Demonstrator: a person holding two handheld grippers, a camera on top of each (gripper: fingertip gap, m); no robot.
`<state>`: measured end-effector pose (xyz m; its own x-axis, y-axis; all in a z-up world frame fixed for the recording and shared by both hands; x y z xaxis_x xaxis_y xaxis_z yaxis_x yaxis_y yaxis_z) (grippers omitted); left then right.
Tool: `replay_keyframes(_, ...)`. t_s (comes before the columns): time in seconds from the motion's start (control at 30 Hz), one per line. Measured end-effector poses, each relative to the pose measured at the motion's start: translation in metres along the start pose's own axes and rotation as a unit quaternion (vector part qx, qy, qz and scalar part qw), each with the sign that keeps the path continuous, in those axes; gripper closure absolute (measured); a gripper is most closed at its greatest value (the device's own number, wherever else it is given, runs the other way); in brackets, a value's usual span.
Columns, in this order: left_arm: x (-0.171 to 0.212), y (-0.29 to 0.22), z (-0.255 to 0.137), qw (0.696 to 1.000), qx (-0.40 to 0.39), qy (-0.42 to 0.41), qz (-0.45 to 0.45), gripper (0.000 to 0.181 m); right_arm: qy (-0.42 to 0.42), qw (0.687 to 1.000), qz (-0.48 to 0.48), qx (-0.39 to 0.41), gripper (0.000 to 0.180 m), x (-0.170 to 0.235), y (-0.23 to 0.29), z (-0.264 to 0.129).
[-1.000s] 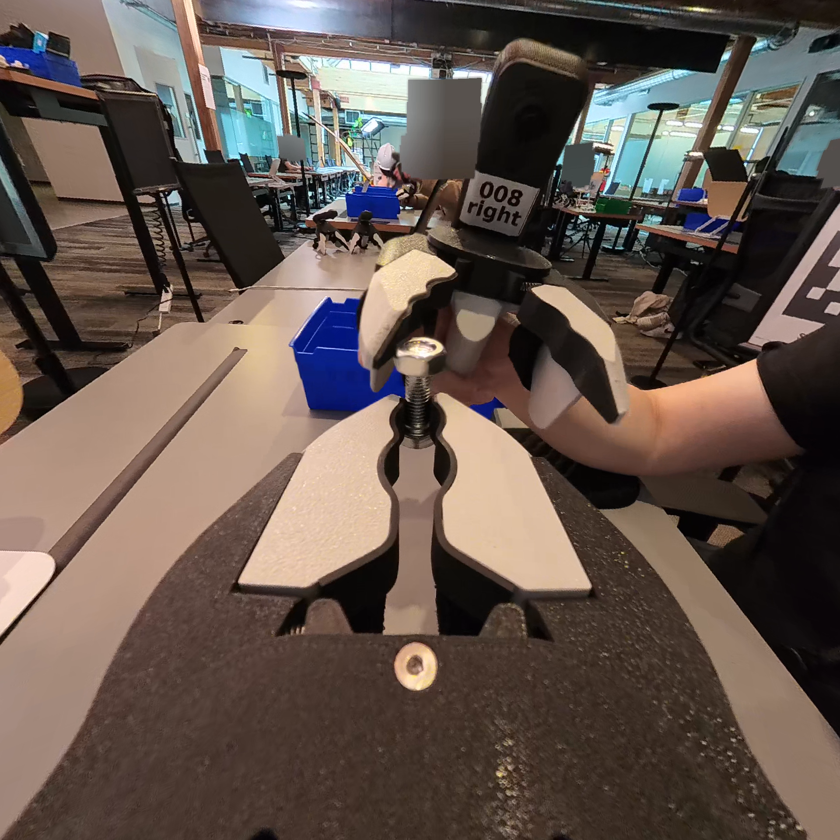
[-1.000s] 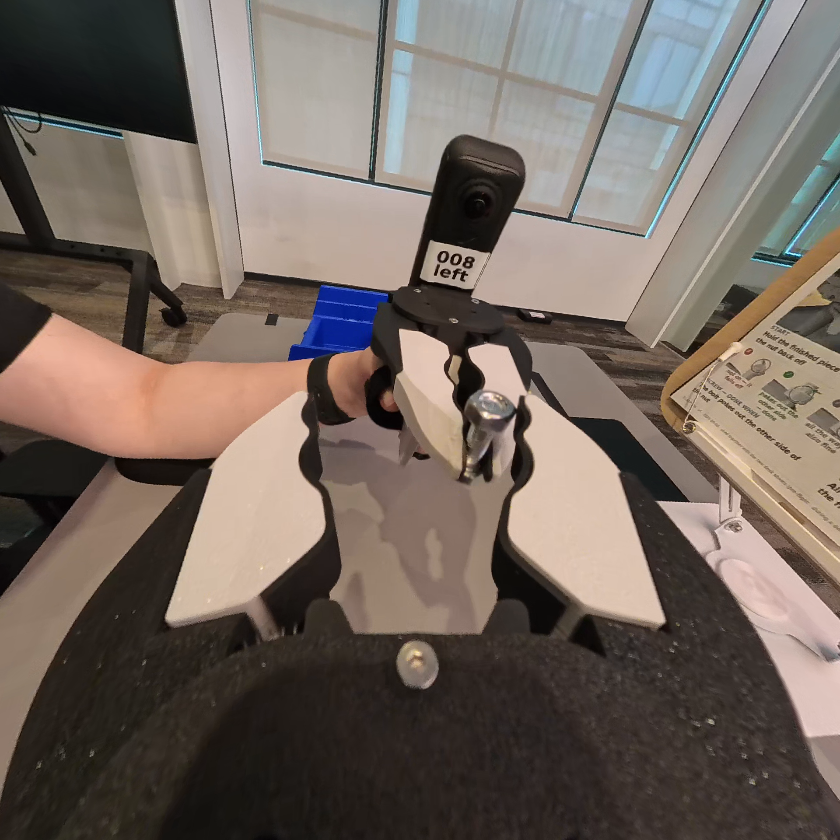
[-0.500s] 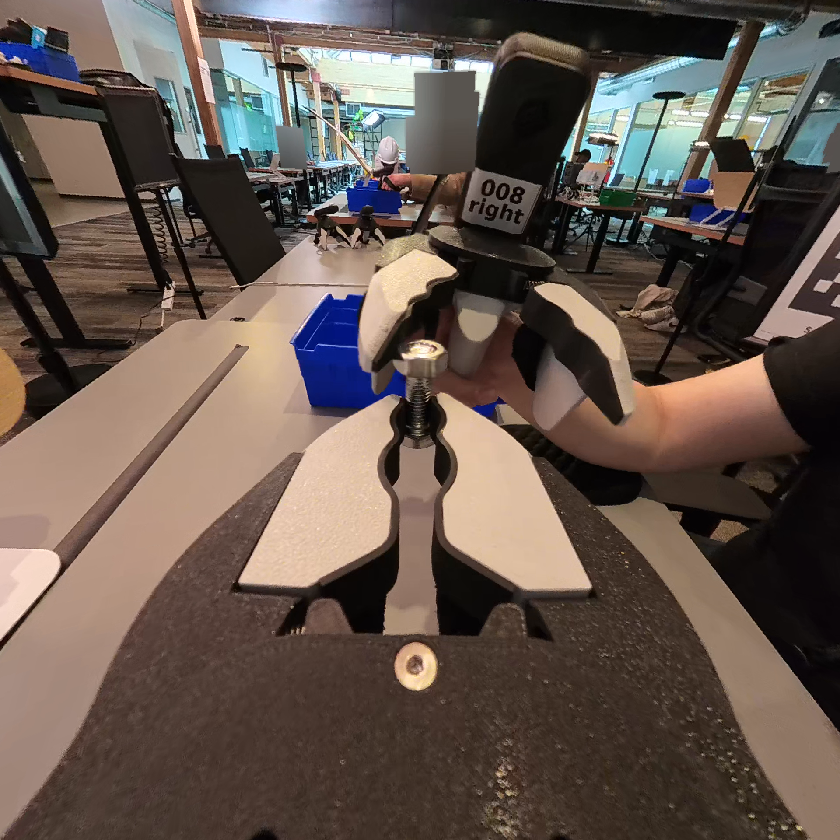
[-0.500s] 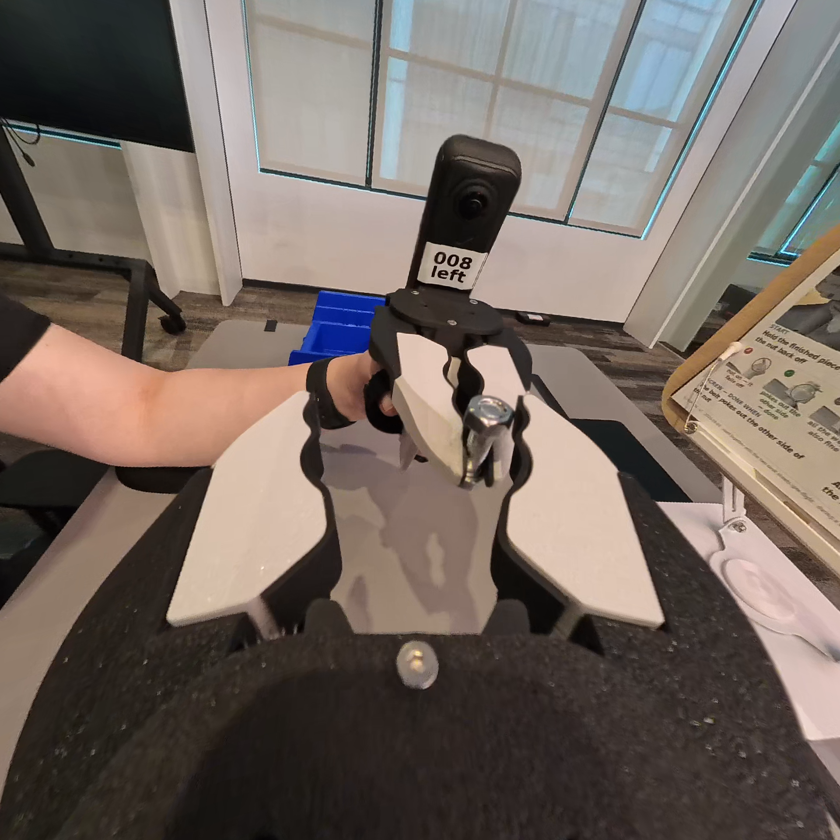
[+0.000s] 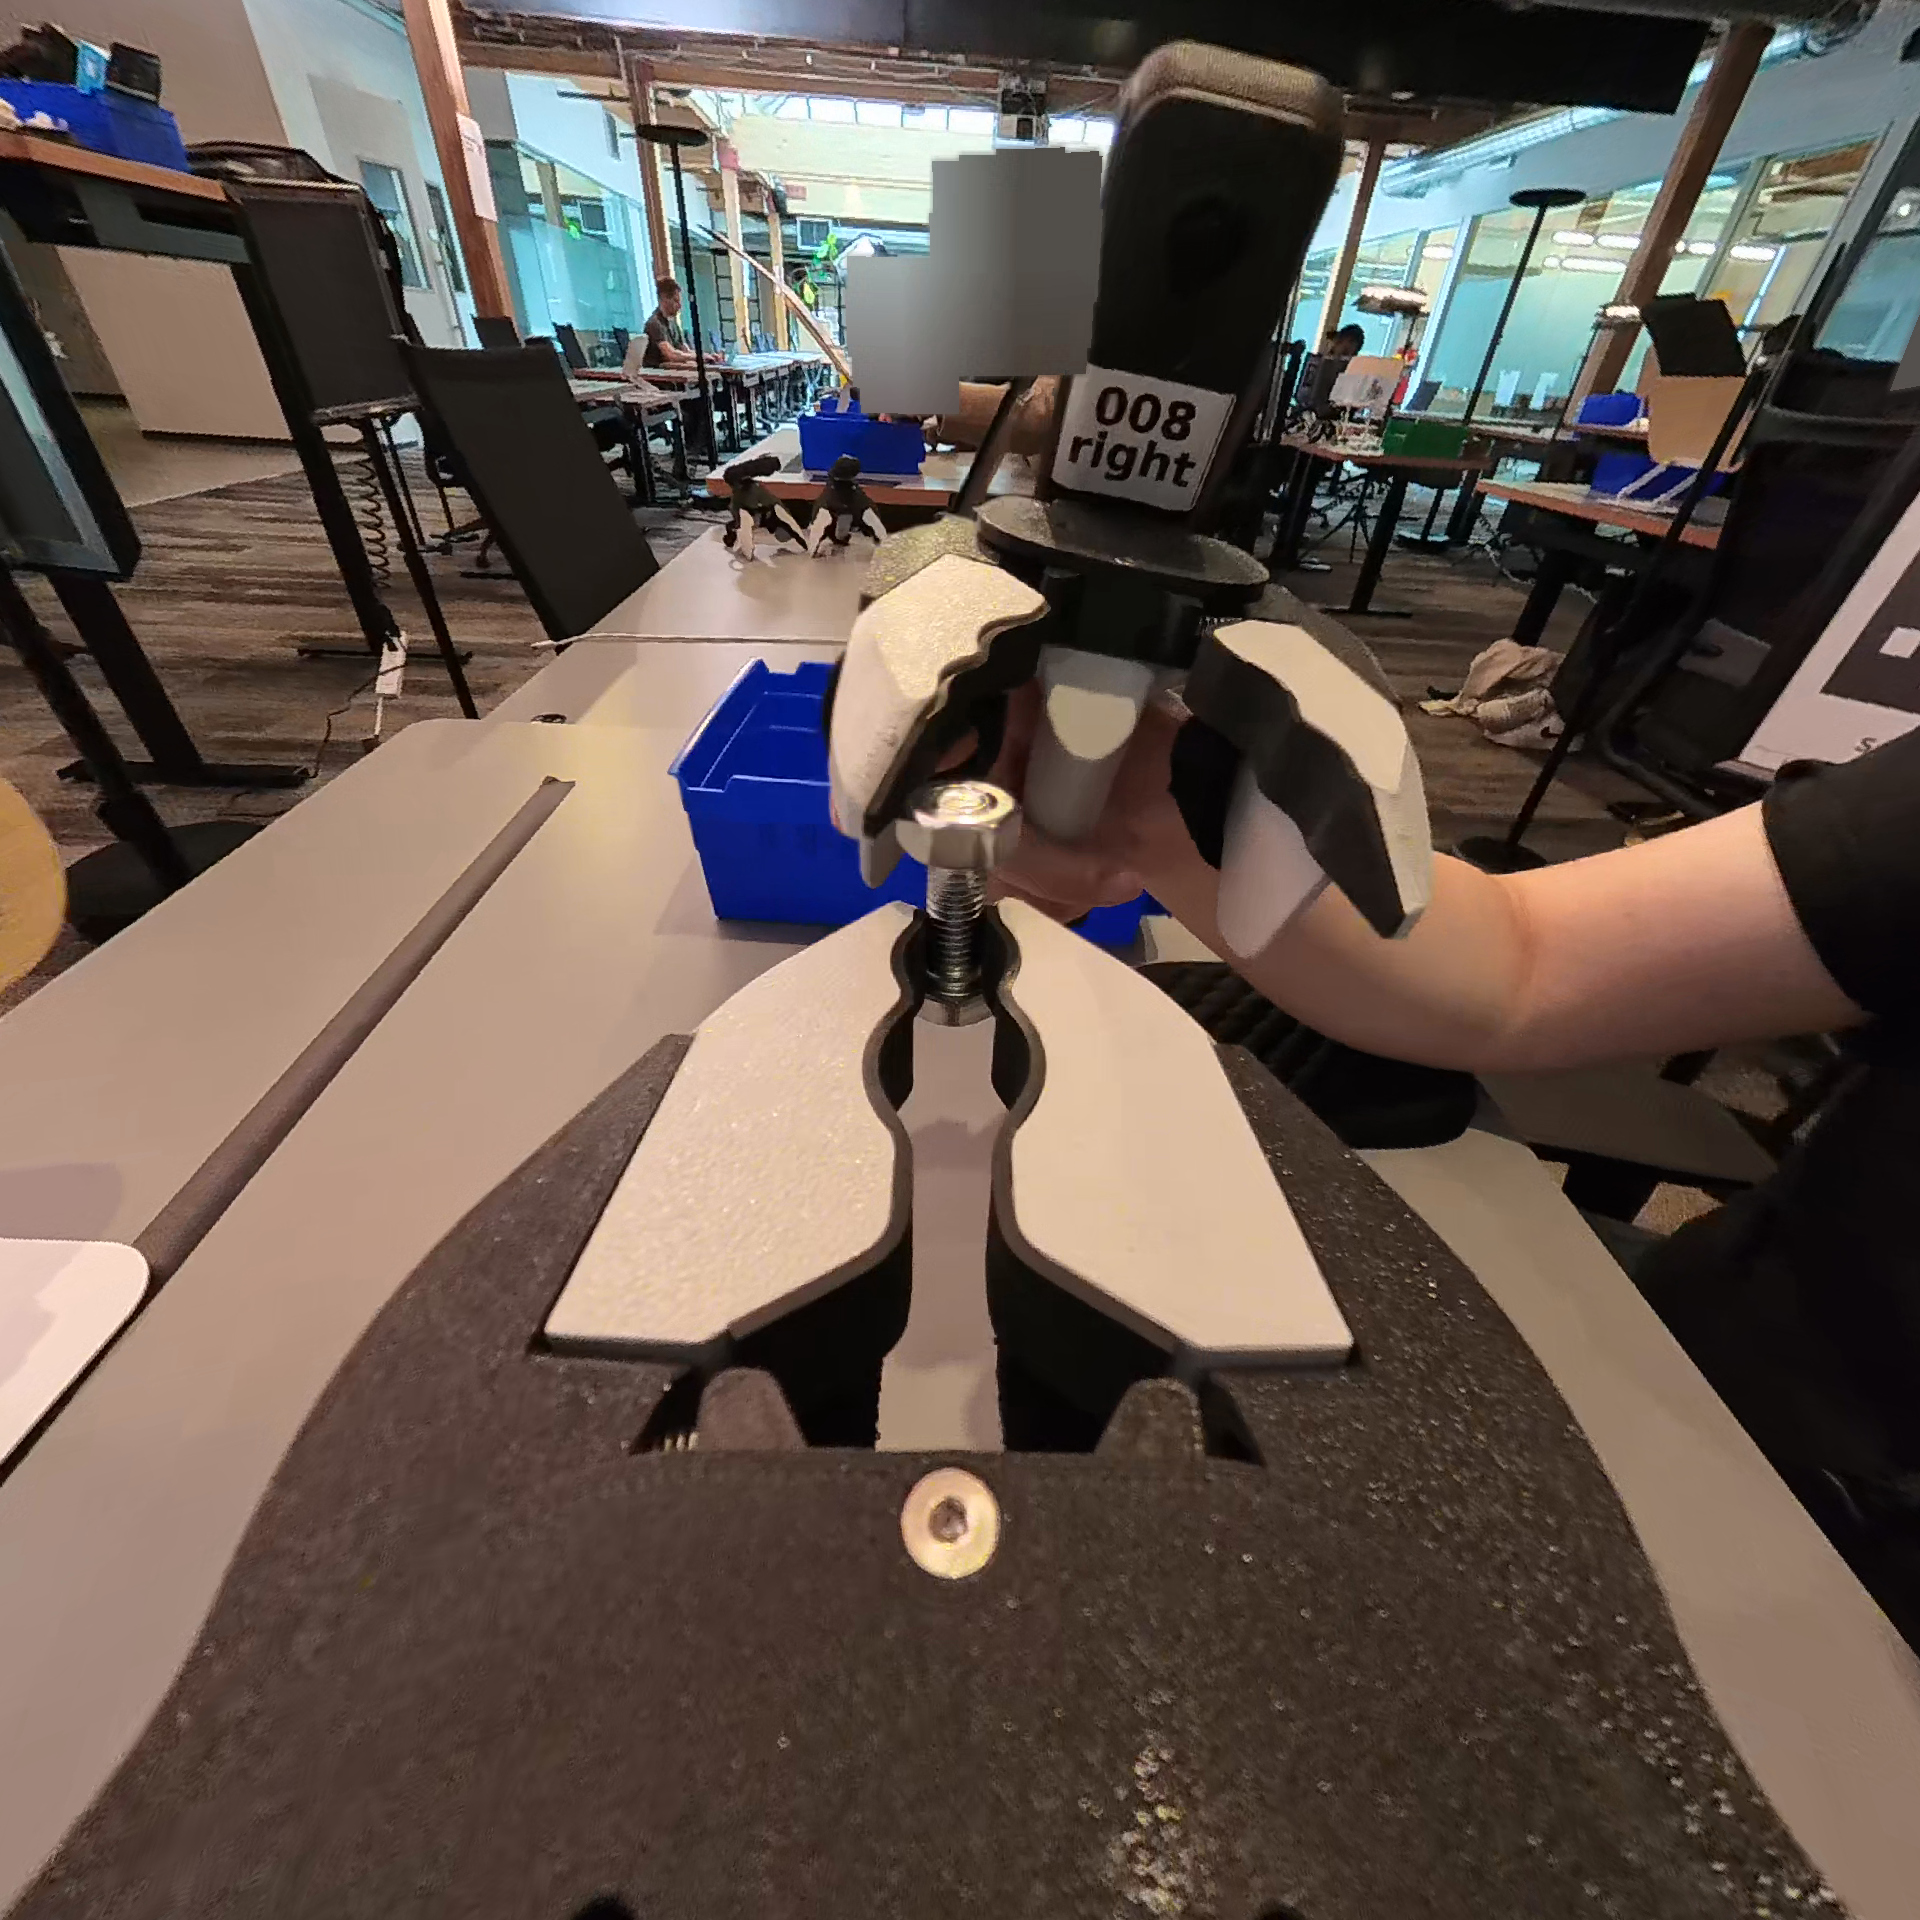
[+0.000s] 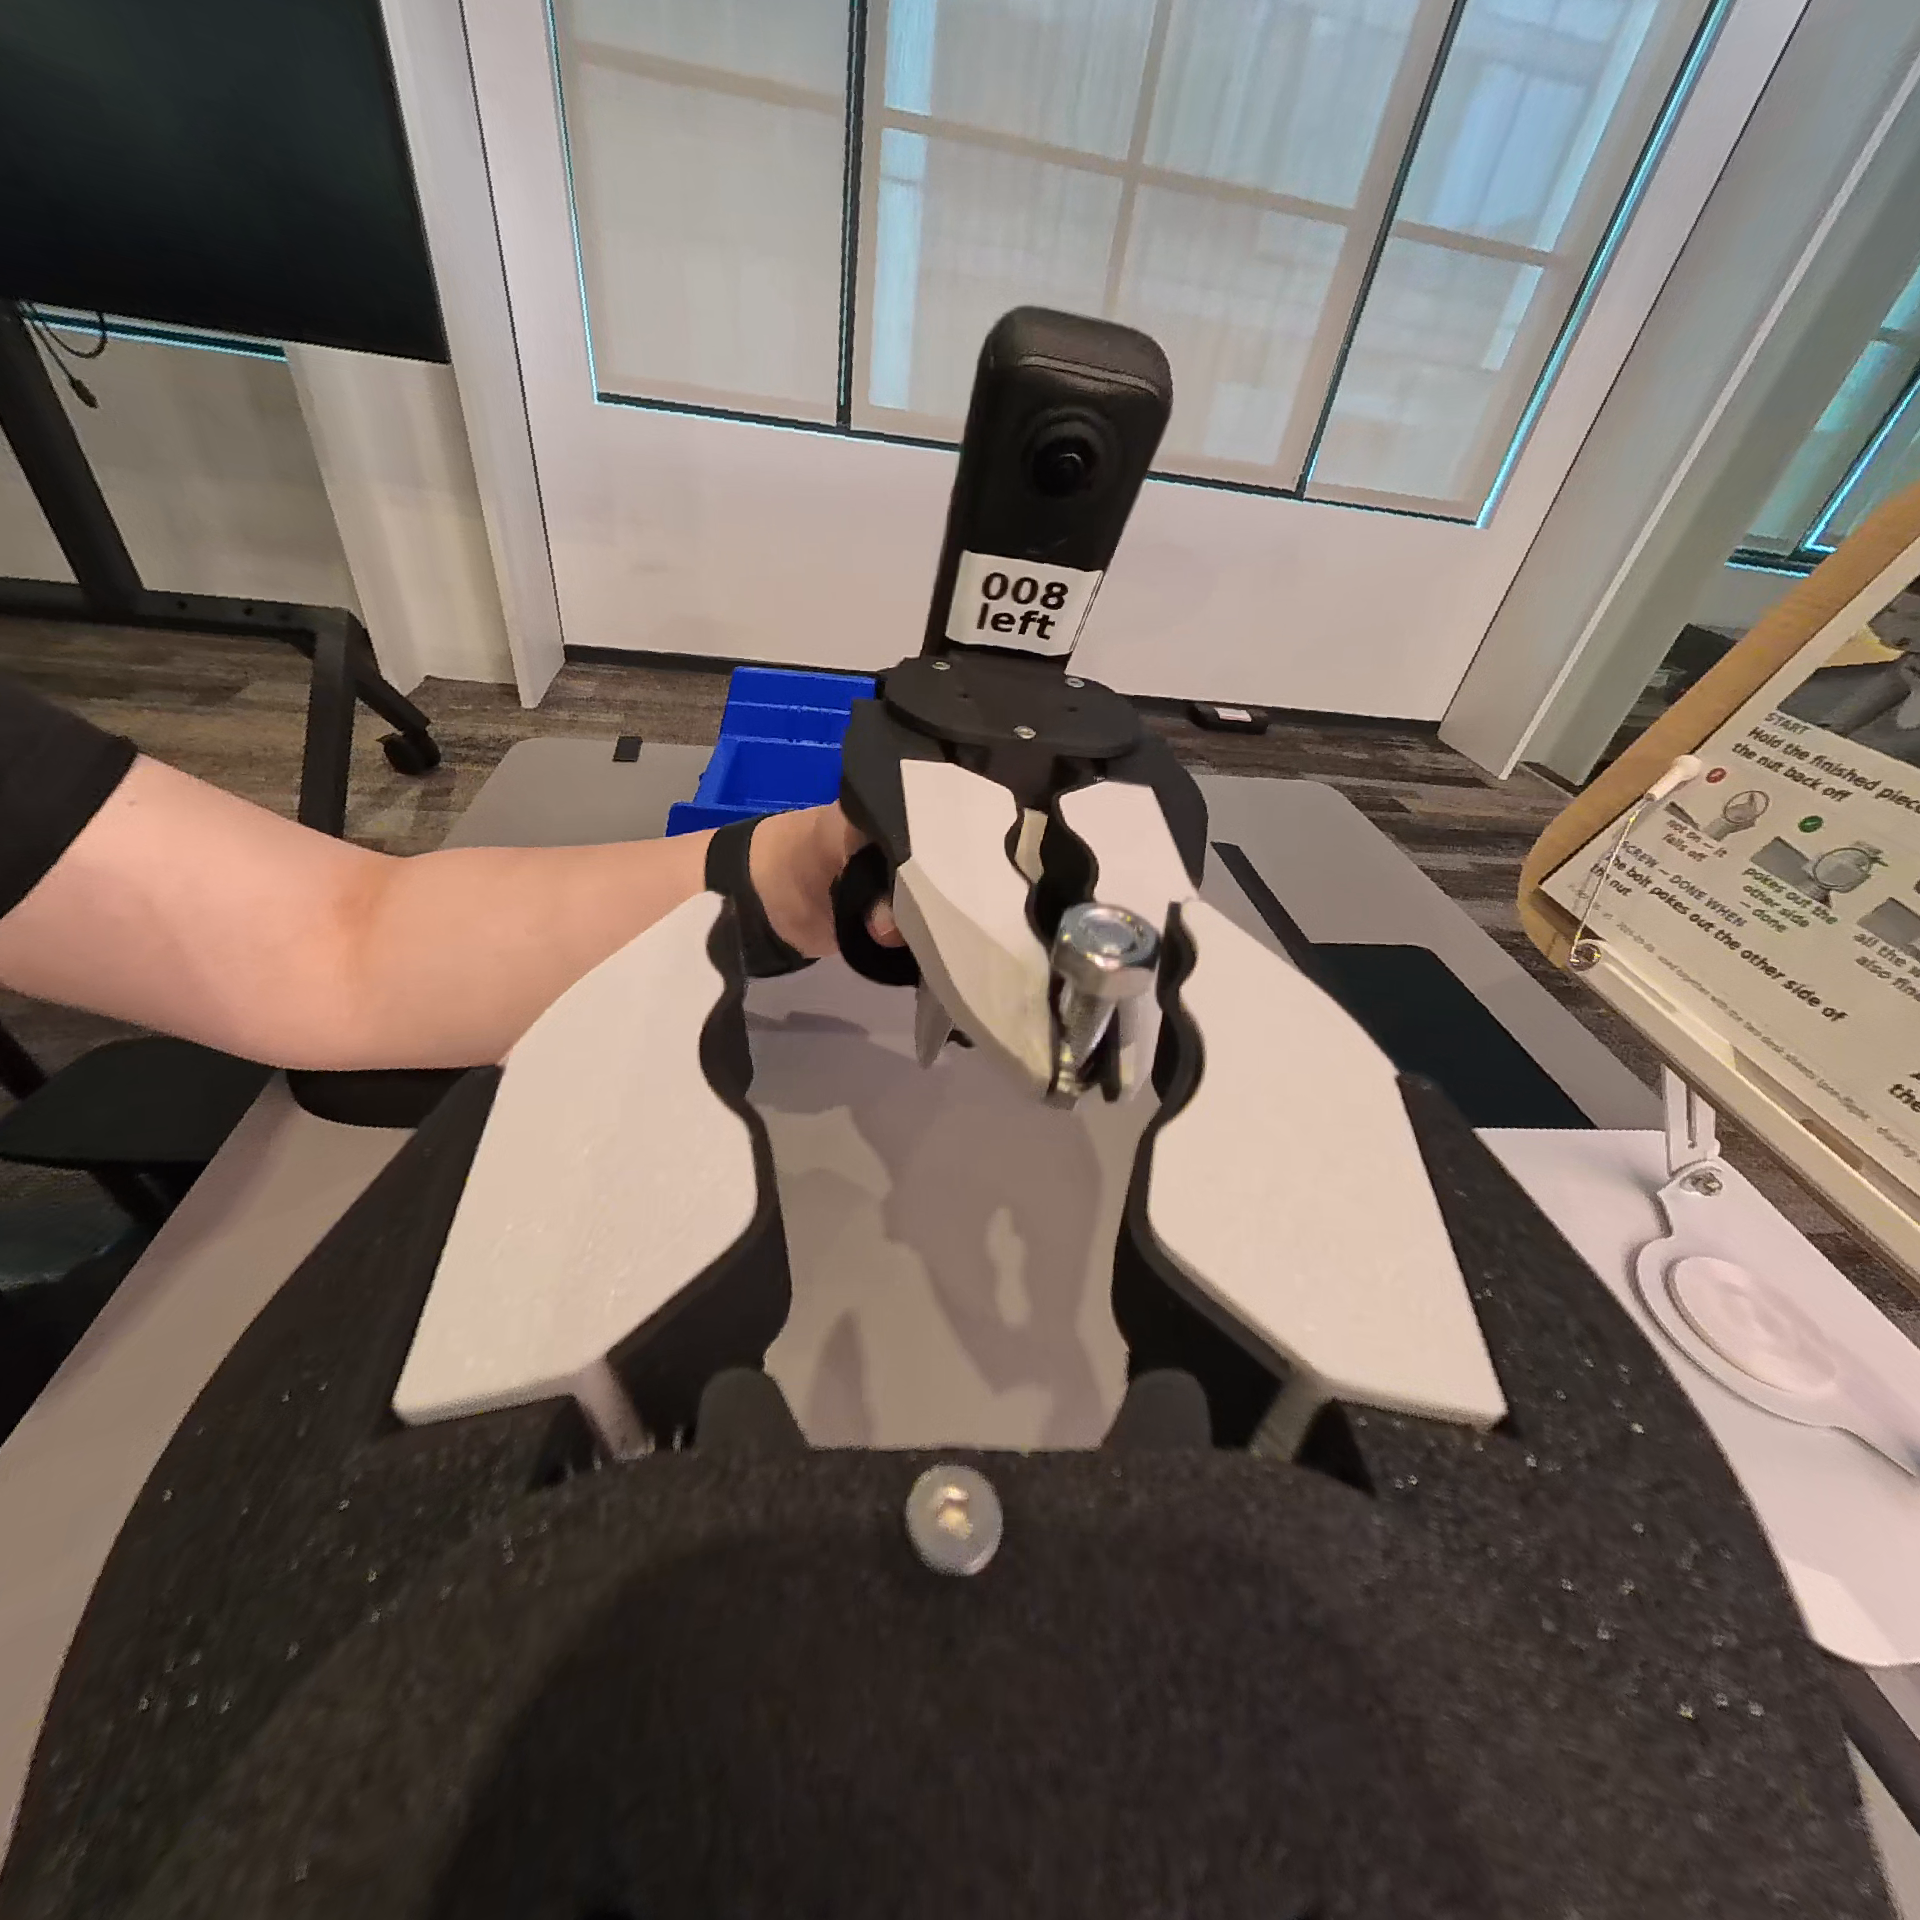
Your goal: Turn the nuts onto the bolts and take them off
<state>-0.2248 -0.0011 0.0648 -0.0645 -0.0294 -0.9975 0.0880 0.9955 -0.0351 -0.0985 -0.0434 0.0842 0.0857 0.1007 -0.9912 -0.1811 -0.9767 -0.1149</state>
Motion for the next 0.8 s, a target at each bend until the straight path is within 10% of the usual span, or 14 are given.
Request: replay_keyframes(0.8,-0.005,-0.002,-0.003,1.000,0.007,-0.012,-0.003,0.172,-0.011,0.999,0.013,0.038,0.105,0.000,-0.008,-0.003)
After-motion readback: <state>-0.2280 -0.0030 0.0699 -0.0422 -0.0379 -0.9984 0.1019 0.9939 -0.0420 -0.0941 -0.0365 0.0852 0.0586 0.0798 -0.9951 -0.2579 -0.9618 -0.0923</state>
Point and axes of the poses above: each gripper's, where its closed fingertips meet, z out along the fingers, x out of its underside, y = z × x across the jaws, the point moved 8 cm from there along -z, back along the fingers, and after that the axes turned 1 degree about z, right-handed, at the moved point
